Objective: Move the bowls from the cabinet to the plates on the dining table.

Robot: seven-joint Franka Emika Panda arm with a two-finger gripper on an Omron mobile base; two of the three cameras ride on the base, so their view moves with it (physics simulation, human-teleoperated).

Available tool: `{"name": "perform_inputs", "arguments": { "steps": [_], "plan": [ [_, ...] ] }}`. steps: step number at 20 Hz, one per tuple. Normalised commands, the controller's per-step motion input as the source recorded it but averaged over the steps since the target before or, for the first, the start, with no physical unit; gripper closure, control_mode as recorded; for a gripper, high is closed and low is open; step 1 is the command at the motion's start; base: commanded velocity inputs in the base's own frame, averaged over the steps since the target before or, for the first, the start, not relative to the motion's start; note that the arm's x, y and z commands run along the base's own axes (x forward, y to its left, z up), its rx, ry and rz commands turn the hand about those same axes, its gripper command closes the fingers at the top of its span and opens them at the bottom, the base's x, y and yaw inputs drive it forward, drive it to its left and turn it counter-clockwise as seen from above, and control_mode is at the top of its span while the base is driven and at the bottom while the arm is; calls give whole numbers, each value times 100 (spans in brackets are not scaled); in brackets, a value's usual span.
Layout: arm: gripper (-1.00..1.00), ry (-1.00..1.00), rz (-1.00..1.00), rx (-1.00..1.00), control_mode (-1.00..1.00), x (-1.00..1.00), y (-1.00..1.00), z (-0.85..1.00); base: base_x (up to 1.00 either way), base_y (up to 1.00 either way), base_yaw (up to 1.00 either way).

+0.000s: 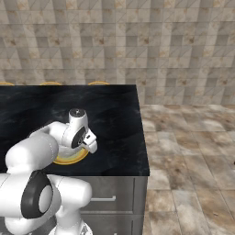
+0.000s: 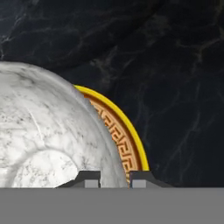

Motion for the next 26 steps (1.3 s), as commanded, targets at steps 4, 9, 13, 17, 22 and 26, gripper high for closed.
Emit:
{"name": "perform_inputs", "arguments": {
  "steps": [4, 9, 13, 17, 22, 26],
  "plan": [
    [-100, 0, 1, -1, -100, -2, 0, 9, 0, 0, 0],
    [-100, -1, 0, -11, -100, -31, -1, 37, 0, 0, 0],
    [-100, 0, 0, -9, -100, -49, -11, 51, 0, 0, 0],
    [-100, 0, 0, -2, -100, -74, 0, 45, 0, 0, 0],
    [-100, 0, 13, 0, -100, -85, 10, 47, 0, 0, 0],
    [-100, -1, 19, 0, -100, -82, 8, 55, 0, 0, 0]
  ]
}}
